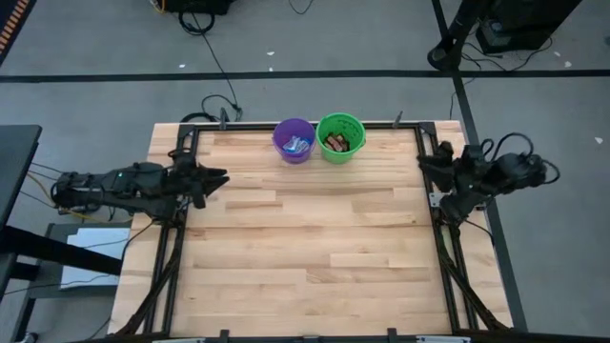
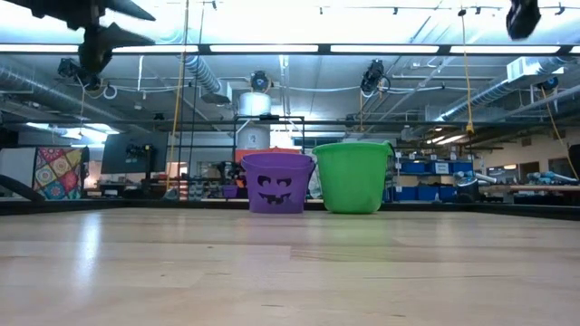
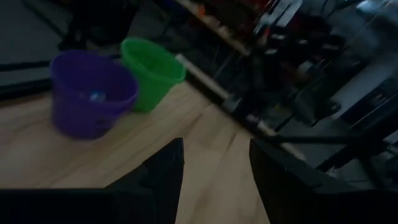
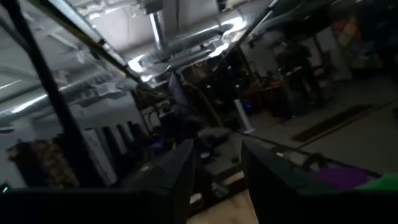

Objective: Sort candy by brand, put in halloween buckets
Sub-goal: Return to Home Position

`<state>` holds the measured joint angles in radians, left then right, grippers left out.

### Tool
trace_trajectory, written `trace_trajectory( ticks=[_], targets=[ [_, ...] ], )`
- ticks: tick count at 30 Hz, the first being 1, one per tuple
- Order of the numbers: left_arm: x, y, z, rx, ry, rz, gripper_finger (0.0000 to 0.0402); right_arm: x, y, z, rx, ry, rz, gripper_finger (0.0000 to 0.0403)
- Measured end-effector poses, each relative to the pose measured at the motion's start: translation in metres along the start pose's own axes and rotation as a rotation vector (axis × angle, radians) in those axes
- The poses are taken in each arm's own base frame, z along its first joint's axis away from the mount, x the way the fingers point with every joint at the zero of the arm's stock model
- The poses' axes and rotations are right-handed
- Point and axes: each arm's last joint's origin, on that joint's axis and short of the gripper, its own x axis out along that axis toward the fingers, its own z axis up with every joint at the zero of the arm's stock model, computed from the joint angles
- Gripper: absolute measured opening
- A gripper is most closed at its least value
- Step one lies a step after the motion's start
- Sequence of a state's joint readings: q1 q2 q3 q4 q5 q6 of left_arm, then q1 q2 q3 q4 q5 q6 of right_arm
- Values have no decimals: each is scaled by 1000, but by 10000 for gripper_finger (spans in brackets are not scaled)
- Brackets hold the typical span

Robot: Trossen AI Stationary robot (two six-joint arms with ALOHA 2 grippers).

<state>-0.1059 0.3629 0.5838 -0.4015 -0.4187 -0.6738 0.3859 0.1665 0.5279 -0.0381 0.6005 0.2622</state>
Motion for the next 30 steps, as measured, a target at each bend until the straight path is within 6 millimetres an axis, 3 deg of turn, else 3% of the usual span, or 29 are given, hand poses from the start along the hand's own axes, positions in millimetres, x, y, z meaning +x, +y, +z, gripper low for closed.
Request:
trace_trajectory(
  ticks=[8,12,20,25,30],
  targets=[
    [1,9,-10,-7,72,121,188,-10,-21,-55,103,26,25,146],
    [2,11,-13,7,84,138,188,-9,-21,-68,133,41,87,146],
    [30,36,-69,-94,169,94,188,-7,-25,-101,145,141,175,137],
    [38,40,-80,-110,89,21,188,-8,-25,-114,228,127,308,113],
    [40,55,-102,-62,185,70,188,-8,-33,-131,218,146,212,105]
  ],
)
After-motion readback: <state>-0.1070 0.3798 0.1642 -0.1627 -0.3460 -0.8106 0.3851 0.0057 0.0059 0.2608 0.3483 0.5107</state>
